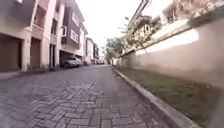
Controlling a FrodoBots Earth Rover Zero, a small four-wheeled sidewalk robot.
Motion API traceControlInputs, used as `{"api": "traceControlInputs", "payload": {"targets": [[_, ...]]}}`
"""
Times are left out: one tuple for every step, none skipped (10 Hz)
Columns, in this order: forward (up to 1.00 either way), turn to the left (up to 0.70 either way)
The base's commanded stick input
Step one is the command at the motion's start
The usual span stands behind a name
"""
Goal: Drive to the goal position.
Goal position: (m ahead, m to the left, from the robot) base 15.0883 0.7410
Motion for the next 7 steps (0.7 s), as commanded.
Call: {"api": "traceControlInputs", "payload": {"targets": [[0.70, 0.00], [0.70, 0.00], [0.70, 0.00], [0.70, 0.00], [0.70, 0.00], [0.70, 0.00], [0.70, 0.00]]}}
